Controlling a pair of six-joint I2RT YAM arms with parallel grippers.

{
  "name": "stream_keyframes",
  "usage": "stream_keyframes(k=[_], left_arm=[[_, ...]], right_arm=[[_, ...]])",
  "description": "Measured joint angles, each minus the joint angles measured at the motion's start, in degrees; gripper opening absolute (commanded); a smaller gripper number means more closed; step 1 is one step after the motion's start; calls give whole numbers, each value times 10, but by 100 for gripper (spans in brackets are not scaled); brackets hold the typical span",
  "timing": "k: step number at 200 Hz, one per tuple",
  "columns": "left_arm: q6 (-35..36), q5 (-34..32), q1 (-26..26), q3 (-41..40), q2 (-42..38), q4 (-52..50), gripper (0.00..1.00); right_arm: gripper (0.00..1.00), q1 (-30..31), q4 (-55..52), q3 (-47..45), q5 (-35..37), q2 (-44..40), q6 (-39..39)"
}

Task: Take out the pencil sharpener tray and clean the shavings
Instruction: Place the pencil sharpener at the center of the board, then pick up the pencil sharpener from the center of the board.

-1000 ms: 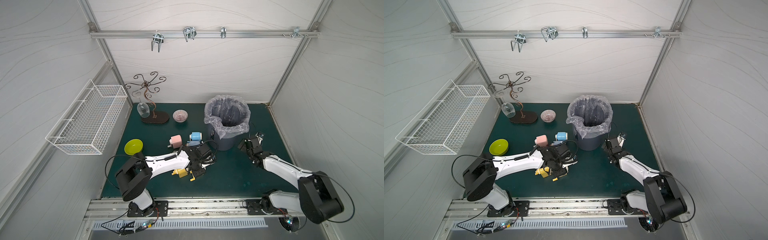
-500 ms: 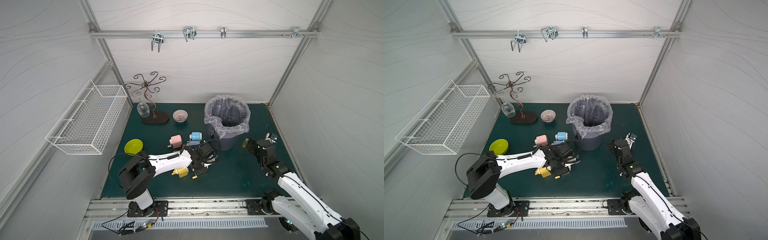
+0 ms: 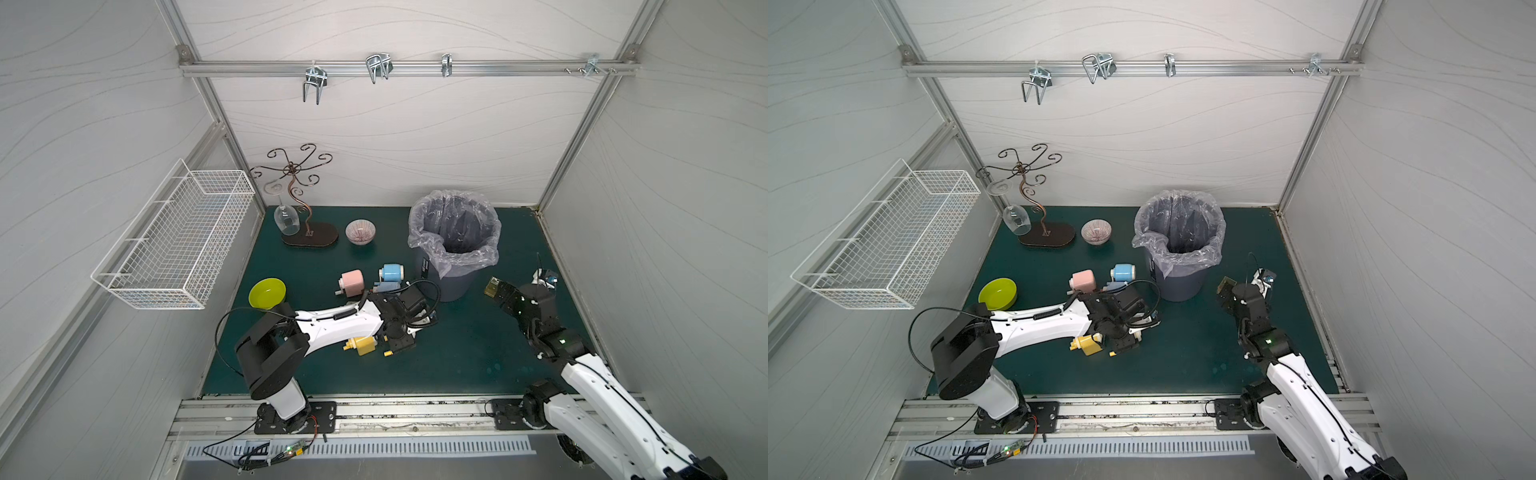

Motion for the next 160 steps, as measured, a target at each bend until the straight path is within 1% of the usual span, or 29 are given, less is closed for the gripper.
stream_keyframes(k=[3,7,75,116,136,143,160], left_arm=[[-1,-1,0,0,-1,0,99],[-1,-2,0,0,-3,0,100],[9,-9,0,8,-73,-31,100],[33,15,5,16,-149,-42,100],[62,46,26,16,-188,-47,99],[75,62,42,19,-196,-54,99],[114,107,102,33,-199,-83,98]], right_arm=[[95,0,-1,0,0,-1,0],[94,0,-2,0,-1,-2,0],[94,-1,-13,-4,-5,-13,-1],[94,-1,-22,-4,-5,-40,-14],[94,-1,-26,-4,-5,-66,-23],[93,-2,-27,-4,-5,-75,-26],[93,-5,-32,-4,-5,-94,-35]])
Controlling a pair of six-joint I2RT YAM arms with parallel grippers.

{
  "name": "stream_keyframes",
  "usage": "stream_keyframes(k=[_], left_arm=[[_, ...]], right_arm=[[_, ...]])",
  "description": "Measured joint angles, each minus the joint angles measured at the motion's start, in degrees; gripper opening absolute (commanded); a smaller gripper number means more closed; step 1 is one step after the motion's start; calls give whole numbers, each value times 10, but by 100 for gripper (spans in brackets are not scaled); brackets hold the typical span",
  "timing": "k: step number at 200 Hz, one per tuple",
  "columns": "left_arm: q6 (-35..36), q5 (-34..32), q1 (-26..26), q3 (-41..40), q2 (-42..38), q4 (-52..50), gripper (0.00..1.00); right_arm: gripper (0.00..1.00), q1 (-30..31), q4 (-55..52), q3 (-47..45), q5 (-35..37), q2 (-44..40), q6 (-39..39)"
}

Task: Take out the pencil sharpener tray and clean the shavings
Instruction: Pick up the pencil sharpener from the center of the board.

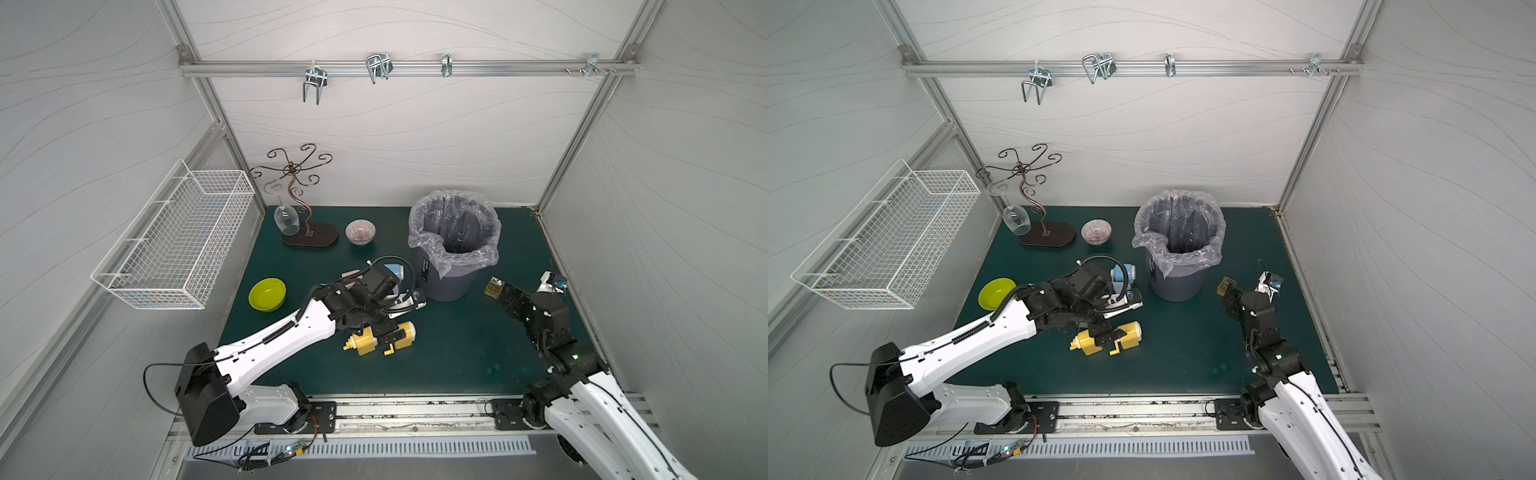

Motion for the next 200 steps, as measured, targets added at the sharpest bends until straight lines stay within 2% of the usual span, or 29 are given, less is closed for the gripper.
stream_keyframes(k=[30,38,52,84,98,114,128,200], left_arm=[[94,55,83,34,21,-55,96],[125,65,98,44,31,-68,92],[172,85,124,67,56,-89,78],[266,115,165,134,120,-108,82],[292,116,171,170,149,-112,82],[314,116,171,208,183,-113,75],[330,112,170,225,210,-106,75],[356,88,159,233,299,-107,75]], right_arm=[[92,-3,-6,0,0,-17,-16],[92,-3,-8,0,0,-17,-23],[92,-3,-13,1,0,-18,-33],[92,-3,-28,12,-4,-27,-56],[92,-3,-35,19,-5,-32,-62],[92,-3,-41,25,-6,-37,-69],[92,-3,-43,29,-6,-38,-74],[92,-2,-43,31,-5,-38,-85]])
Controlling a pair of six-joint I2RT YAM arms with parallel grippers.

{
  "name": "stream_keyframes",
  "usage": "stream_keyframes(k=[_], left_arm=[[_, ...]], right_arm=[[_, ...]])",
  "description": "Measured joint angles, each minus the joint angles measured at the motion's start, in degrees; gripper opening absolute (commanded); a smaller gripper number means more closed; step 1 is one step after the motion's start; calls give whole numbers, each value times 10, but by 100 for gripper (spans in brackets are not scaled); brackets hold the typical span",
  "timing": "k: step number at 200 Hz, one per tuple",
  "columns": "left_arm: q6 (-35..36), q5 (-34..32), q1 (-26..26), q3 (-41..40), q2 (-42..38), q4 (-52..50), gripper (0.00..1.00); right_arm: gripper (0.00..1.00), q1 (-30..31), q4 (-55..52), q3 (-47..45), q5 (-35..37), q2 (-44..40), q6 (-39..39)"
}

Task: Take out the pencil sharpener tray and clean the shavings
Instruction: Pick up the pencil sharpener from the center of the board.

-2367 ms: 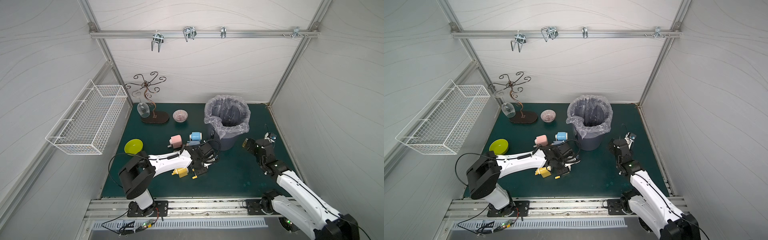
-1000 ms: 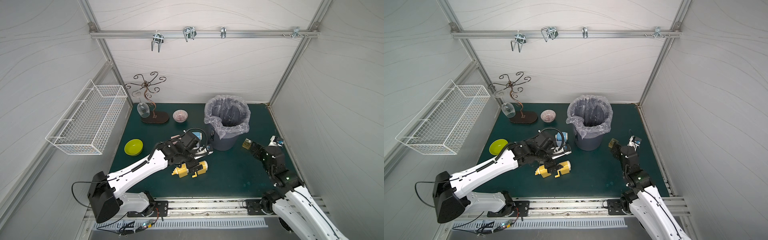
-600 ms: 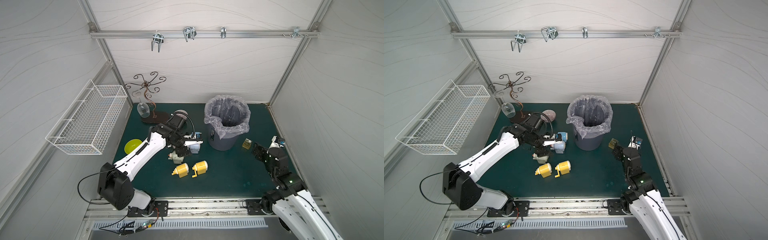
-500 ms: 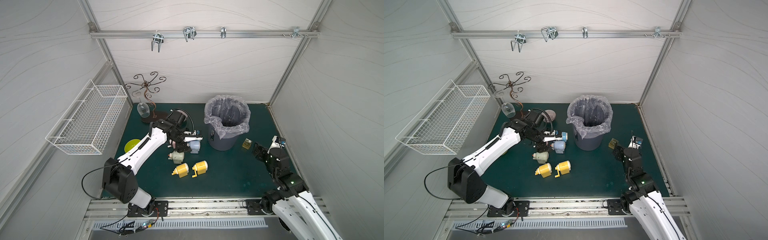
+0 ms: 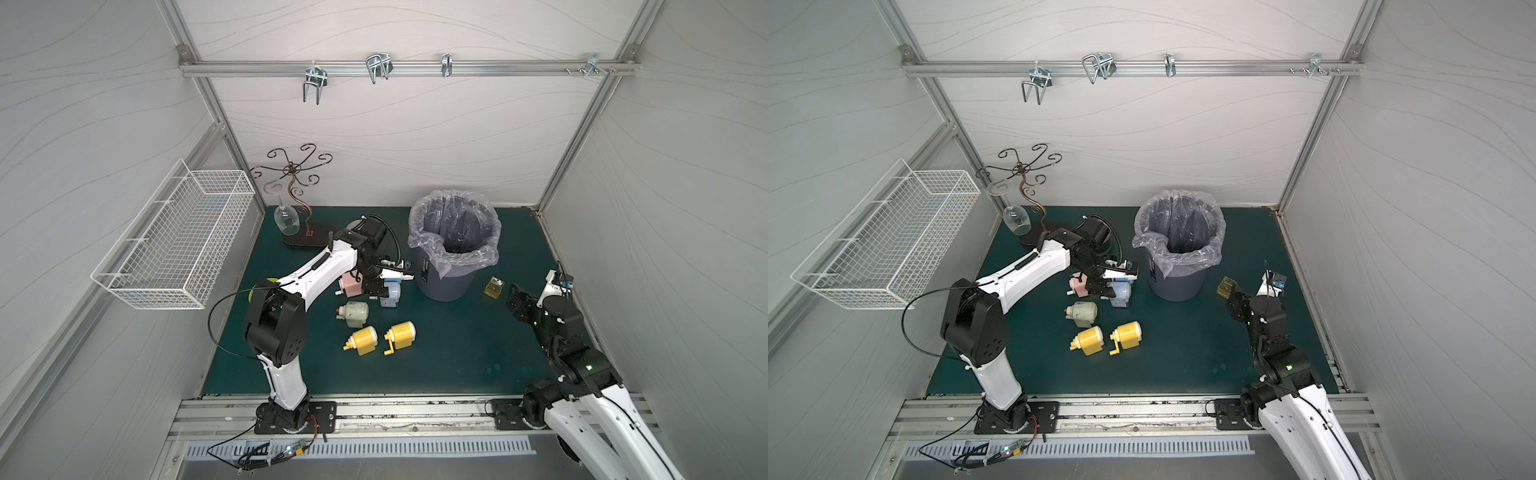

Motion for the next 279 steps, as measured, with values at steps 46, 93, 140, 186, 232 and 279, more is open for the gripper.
stream_keyframes(k=[46,93,140,186,232,279], left_arm=[[-1,-3,-3,15,46,-4,74],[-1,-4,-3,56,101,-14,72],[-1,-2,-6,61,117,-24,71],[-1,2,-15,61,121,-28,65],[2,3,-19,57,123,-22,58],[2,5,-19,43,116,-8,61]], right_arm=[[92,7,0,0,1,-4,0],[92,16,0,0,1,-4,-1],[92,22,0,0,3,-4,-1],[92,25,0,0,3,-4,-1],[92,26,0,0,2,-4,-1],[92,26,0,0,2,-4,0]])
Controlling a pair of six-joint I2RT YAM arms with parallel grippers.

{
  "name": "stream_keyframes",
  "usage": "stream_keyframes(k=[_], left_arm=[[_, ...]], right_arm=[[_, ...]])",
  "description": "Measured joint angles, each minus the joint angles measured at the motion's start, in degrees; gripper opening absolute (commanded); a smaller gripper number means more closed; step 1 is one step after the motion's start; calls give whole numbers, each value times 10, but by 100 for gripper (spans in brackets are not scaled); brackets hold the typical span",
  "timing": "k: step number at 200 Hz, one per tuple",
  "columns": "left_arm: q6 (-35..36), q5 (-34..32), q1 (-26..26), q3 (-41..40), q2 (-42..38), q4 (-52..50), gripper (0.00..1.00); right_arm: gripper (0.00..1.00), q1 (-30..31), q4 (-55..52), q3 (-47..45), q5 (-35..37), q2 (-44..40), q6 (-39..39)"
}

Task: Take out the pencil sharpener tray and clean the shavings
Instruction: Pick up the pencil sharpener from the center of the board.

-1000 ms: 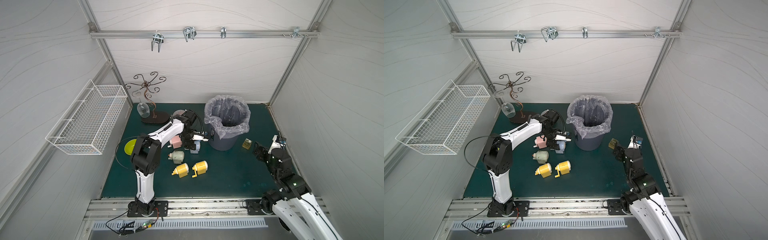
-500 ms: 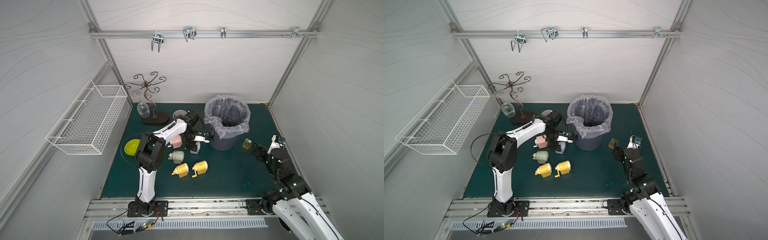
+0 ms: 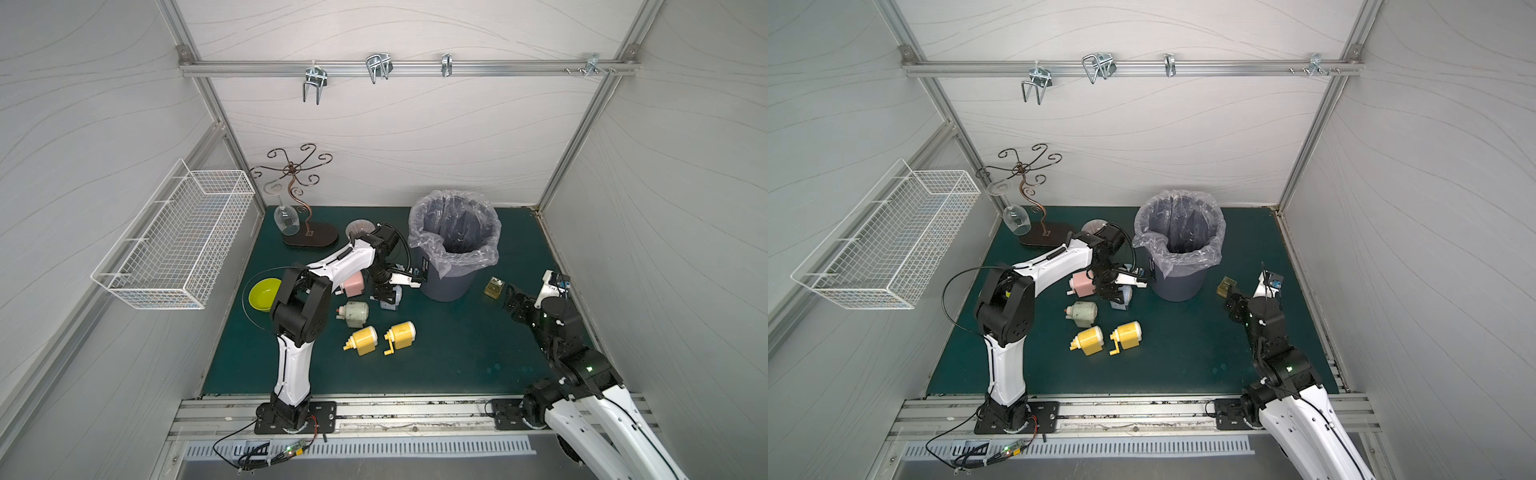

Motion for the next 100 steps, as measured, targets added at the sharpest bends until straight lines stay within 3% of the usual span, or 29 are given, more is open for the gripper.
stream_keyframes(k=[19,47,100], left_arm=[[-1,0,0,-11,-4,11,70],[-4,-11,-4,-47,7,23,75],[-7,-22,-6,-53,15,28,58]], right_arm=[[92,0,0,0,0,0,0],[92,0,0,0,0,0,0],[92,1,0,0,0,0,0]])
